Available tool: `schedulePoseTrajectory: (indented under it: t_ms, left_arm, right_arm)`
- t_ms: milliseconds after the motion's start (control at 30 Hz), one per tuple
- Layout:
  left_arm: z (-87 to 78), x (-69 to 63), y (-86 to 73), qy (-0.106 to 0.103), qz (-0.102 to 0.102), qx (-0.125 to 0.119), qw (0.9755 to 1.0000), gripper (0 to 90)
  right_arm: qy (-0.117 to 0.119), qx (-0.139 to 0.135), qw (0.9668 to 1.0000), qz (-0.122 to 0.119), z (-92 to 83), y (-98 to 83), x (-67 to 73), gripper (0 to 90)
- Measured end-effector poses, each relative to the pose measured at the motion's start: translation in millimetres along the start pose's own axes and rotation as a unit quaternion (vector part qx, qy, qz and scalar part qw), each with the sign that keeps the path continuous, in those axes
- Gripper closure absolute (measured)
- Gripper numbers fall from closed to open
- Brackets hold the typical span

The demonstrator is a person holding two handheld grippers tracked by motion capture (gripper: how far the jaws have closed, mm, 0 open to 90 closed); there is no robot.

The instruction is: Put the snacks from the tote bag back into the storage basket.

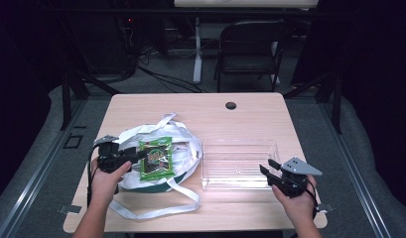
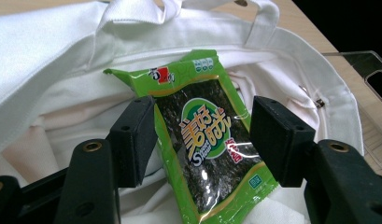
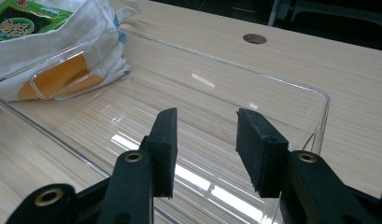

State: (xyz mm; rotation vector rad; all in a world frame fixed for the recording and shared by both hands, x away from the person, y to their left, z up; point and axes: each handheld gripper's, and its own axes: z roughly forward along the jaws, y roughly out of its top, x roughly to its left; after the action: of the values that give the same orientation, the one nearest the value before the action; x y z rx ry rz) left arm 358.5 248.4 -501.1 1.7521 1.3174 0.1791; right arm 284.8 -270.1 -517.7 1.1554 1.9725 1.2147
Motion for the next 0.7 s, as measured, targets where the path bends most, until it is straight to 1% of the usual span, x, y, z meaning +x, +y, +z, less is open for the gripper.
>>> schedulePoseTrajectory:
  t_ms: [33, 67, 100, 133, 167, 200, 233, 267, 300, 333, 367, 400, 433, 467, 500, 533, 600, 667, 700]
  left_arm:
    - [0.0, 0.0, 0.0, 0.000, 0.000, 0.000, 1.0000, 40.4]
    - [1.9, 0.5, 0.5, 0.000, -0.008, 0.011, 0.9999, 40.4]
    - [1.9, 0.5, 0.5, 0.000, -0.008, 0.011, 0.9999, 40.4]
    - [4.5, 1.5, 0.7, -0.002, -0.015, 0.021, 0.9997, 40.6]
    - [4.5, 1.5, 0.7, -0.002, -0.015, 0.021, 0.9997, 40.9]
    - [5.6, 2.1, 1.7, 0.001, -0.023, 0.024, 0.9994, 40.9]
    - [5.6, 3.0, 2.9, 0.002, -0.025, 0.027, 0.9993, 40.9]
    - [5.9, 3.3, 4.1, 0.001, -0.032, 0.026, 0.9991, 40.7]
    - [5.9, 3.3, 4.1, 0.001, -0.032, 0.026, 0.9991, 40.0]
    - [6.2, 4.5, 6.9, -0.003, -0.043, 0.030, 0.9986, 39.1]
    - [6.2, 4.5, 6.9, -0.003, -0.043, 0.030, 0.9986, 38.3]
    - [6.8, 5.6, 8.9, -0.011, -0.051, 0.032, 0.9981, 37.6]
    - [6.8, 5.6, 8.9, -0.011, -0.051, 0.032, 0.9981, 37.1]
    - [7.4, 6.0, 9.4, -0.013, -0.055, 0.034, 0.9978, 37.0]
    - [9.6, 7.7, 10.0, -0.015, -0.065, 0.040, 0.9970, 36.2]
    - [10.6, 8.8, 10.4, -0.014, -0.068, 0.044, 0.9966, 35.6]
    - [12.2, 9.5, 10.5, -0.013, -0.072, 0.046, 0.9963, 34.0]
    - [16.5, 11.2, 11.2, -0.009, -0.079, 0.059, 0.9951, 33.0]
    - [18.2, 11.9, 11.4, -0.008, -0.080, 0.062, 0.9949, 32.3]
  right_arm:
    - [0.000, 0.000, 1.0000, 0.000, 0.0, 0.0, 0.0, 58.6]
    - [-0.002, -0.001, 1.0000, 0.001, -0.1, 0.2, -0.1, 58.1]
    - [-0.002, -0.001, 1.0000, 0.001, -0.1, 0.2, -0.1, 58.1]
    - [-0.002, -0.001, 1.0000, 0.003, -0.2, 0.3, -0.2, 58.2]
    - [-0.002, -0.001, 1.0000, 0.003, -0.2, 0.3, -0.2, 58.2]
    - [0.000, 0.000, 1.0000, 0.003, -0.2, 0.3, -0.5, 58.2]
    - [0.001, 0.000, 1.0000, 0.004, -0.4, 0.3, -0.5, 58.1]
    - [0.000, 0.000, 1.0000, 0.004, -0.8, 0.5, -0.6, 58.1]
    - [0.000, -0.001, 1.0000, 0.004, -1.0, 0.6, -0.6, 58.1]
    - [-0.001, -0.002, 1.0000, 0.006, -1.1, 0.6, -0.5, 58.0]
    - [-0.001, -0.003, 1.0000, 0.006, -1.4, 0.6, -0.8, 57.8]
    - [0.000, -0.004, 1.0000, 0.008, -1.5, 0.7, -1.0, 57.5]
    - [0.000, -0.004, 1.0000, 0.008, -1.5, 0.7, -1.0, 57.5]
    - [-0.001, -0.005, 1.0000, 0.008, -1.4, 0.6, -1.0, 57.0]
    - [0.000, -0.005, 1.0000, 0.009, -1.3, 0.5, -1.0, 56.8]
    - [-0.001, -0.004, 1.0000, 0.008, -1.2, 0.5, -1.0, 56.5]
    - [-0.001, -0.004, 1.0000, 0.008, -1.0, 0.5, -0.8, 55.7]
    - [-0.003, -0.002, 1.0000, 0.007, -0.9, 0.5, -0.5, 55.5]
    - [-0.001, -0.003, 1.0000, 0.007, -0.6, 0.4, -0.5, 55.4]
